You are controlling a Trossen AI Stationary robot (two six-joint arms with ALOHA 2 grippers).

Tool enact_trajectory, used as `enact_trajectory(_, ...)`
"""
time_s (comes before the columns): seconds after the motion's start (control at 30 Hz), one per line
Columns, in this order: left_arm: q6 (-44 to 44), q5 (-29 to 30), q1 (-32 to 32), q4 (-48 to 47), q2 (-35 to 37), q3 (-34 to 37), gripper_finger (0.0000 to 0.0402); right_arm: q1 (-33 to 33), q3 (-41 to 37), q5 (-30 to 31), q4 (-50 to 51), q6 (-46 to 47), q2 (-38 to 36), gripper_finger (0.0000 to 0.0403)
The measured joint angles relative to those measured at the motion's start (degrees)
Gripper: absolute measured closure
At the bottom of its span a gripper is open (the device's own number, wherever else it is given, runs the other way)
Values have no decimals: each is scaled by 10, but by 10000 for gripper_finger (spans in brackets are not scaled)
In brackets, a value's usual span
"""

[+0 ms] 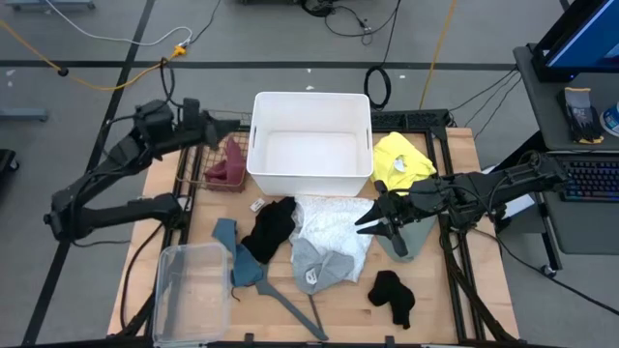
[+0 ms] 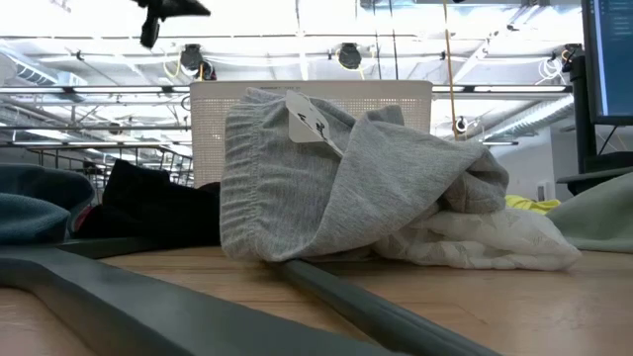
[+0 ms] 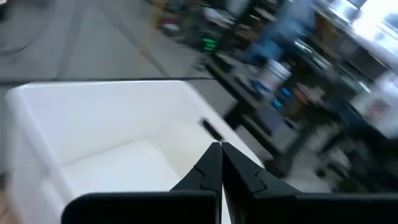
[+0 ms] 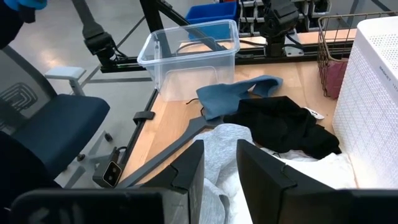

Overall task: Pick & Place Cloths
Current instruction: Put the gray underwear into the brown basket

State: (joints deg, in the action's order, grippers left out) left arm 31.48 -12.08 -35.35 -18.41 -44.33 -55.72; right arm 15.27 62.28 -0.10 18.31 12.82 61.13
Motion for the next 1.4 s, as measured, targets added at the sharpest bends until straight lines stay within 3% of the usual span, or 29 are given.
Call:
enact_trajectory(0.3, -113, -40, 148, 67, -5, 0, 400, -1, 0, 0, 0, 0, 0, 316)
enact_trajectory(0.53, -141, -38, 250, 101, -25, 0, 401, -1, 0, 0, 0, 0, 0, 316)
enact_trajectory(0.93, -88, 112, 430, 83, -114, 0, 401, -1, 0, 0, 0, 0, 0, 316)
enact_trajectory(1.17, 12, 206, 512, 37, -152, 0, 401, -1, 0, 0, 0, 0, 0, 316)
enact_trajectory(1.4, 115, 255, 568, 30, -192, 0, 401, -1, 0, 0, 0, 0, 0, 316)
